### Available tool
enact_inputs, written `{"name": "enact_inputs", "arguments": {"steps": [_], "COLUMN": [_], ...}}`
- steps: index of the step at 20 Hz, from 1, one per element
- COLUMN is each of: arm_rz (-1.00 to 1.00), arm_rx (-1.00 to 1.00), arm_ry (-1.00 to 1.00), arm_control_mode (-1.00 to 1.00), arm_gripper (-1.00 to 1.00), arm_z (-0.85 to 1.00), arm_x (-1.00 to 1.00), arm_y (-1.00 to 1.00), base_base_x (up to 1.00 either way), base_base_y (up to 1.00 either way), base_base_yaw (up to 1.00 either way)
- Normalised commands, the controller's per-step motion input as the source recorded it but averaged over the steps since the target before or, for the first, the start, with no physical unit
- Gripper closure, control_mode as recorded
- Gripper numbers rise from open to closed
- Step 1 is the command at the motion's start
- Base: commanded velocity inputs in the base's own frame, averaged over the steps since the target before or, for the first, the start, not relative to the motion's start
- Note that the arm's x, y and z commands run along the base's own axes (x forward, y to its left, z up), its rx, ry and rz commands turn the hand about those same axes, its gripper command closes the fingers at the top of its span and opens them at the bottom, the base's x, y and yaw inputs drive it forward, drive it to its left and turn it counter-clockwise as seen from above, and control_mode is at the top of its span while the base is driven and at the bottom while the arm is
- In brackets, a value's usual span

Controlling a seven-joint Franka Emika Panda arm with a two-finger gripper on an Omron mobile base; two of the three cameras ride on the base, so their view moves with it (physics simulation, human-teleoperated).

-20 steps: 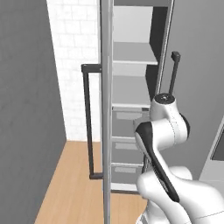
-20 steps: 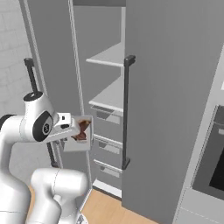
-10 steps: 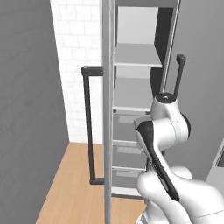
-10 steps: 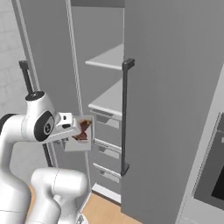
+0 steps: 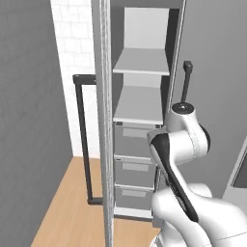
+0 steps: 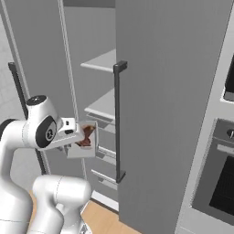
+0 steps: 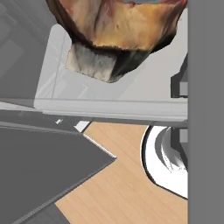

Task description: Take the meat container that has the steak and place it on the second highest rack of the freezer. Then take the vegetable container that has the garlic and lemon wedge and place it on the highest rack of the freezer.

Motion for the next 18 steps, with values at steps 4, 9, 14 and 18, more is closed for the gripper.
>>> {"name": "enact_inputs", "arguments": {"steps": [4, 9, 14, 18], "arm_rz": [0.00, 0.00, 0.00, 0.00], "arm_rx": [0.00, 0.00, 0.00, 0.00], "arm_ry": [0.00, 0.00, 0.00, 0.00], "arm_control_mode": [1.00, 1.00, 1.00, 1.00], "arm_gripper": [1.00, 1.00, 1.00, 1.00], "arm_z": [0.00, 0.00, 0.00, 0.00], "arm_x": [0.00, 0.00, 0.00, 0.00], "arm_y": [0.00, 0.00, 0.00, 0.00], "base_base_x": [0.16, 0.61, 0.53, 0.05], "base_base_y": [0.14, 0.03, -0.02, 0.29], "base_base_yaw": [0.00, 0.00, 0.02, 0.00]}}
